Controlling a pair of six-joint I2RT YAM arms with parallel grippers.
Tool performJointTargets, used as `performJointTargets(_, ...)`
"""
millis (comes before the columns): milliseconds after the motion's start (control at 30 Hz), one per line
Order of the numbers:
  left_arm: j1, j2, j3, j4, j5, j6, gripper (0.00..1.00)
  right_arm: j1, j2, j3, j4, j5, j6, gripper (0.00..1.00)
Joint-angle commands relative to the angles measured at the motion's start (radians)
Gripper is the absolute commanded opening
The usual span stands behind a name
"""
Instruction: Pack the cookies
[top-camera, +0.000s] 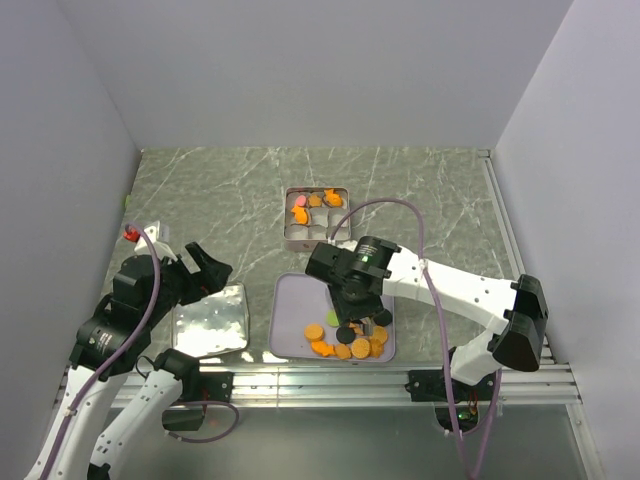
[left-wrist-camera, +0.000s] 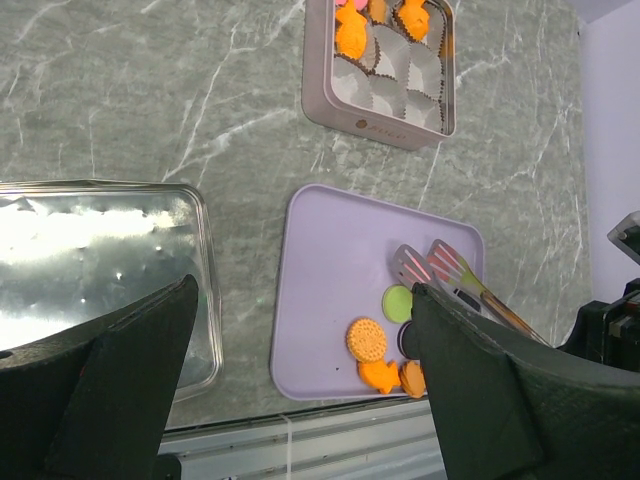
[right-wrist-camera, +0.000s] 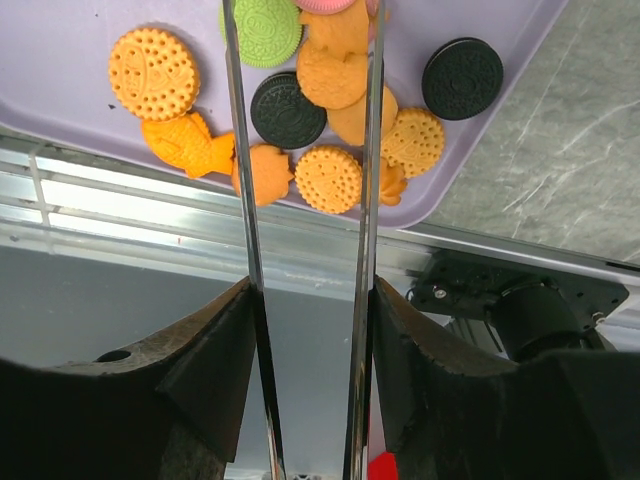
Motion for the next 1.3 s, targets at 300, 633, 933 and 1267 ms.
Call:
performJointTargets(300, -0.002, -0.008, 0.006, 0.023, 0.01, -0.004, 0.94, 0.024, -0.022, 0.012, -0.071, 0.068, 0.037, 0.54)
performJointTargets(633, -0.002, -0.014, 0.0, 0.028, 0.01, -0.021, 0.93, 0.031, -0.028, 0.03, -0.087, 0.056, 0.029, 0.54)
performJointTargets(933, -0.002, -0.025, -0.004, 0.015, 0.002, -0.035, 0.93, 0.055, -0.025, 0.01, -0.067, 0.022, 0.035, 0.53)
performJointTargets(1267, -0.002, -0.018, 0.006, 0.015, -0.003, -0.039, 0.93, 0.061, -0.019, -0.001, -0.048, 0.026, 0.037, 0.45)
